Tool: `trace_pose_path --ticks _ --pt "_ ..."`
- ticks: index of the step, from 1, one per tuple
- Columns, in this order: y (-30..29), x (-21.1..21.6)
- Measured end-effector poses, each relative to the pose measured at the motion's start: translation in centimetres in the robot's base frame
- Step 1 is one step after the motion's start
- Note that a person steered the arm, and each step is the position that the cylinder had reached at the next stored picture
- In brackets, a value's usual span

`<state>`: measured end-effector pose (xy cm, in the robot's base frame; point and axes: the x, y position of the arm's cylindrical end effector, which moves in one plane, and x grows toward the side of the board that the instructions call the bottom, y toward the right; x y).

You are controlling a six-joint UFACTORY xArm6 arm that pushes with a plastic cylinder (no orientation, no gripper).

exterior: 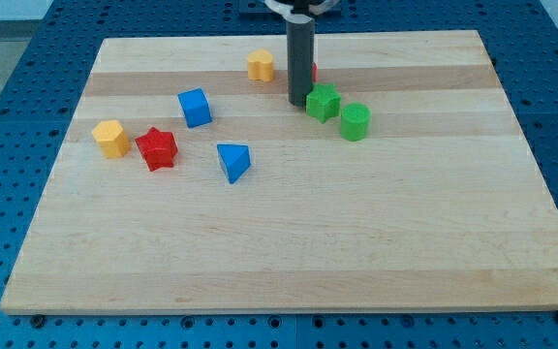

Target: Nudge the red circle down a bit

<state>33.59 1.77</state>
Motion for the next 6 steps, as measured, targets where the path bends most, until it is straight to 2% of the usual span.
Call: trace_pose_path --ticks 5,6 --pt "3.4 0.0" --pt "3.4 -2.6"
